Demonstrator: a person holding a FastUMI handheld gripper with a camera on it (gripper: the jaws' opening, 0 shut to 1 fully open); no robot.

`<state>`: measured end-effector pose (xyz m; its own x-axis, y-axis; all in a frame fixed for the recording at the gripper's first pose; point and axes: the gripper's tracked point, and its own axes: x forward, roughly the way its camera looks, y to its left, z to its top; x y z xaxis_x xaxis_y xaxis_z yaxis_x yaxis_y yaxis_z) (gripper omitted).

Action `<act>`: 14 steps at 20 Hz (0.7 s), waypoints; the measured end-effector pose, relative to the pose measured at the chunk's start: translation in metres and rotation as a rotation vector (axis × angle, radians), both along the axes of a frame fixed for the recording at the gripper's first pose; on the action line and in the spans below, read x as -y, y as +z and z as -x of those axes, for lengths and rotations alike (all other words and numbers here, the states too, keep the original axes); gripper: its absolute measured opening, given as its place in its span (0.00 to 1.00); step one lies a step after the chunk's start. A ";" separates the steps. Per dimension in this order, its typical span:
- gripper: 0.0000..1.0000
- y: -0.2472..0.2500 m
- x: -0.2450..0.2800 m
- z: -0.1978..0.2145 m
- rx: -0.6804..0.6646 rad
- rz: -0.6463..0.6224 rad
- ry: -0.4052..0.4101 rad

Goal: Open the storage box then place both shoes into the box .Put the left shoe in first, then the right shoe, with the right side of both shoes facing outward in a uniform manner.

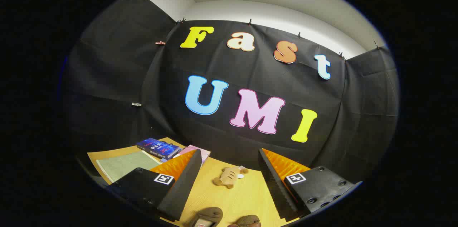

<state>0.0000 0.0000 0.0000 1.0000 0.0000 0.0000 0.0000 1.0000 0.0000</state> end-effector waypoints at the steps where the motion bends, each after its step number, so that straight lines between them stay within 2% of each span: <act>1: 0.97 -0.001 -0.001 0.000 -0.002 -0.001 0.000; 14: 0.97 -0.005 0.004 -0.002 -0.016 -0.012 -0.024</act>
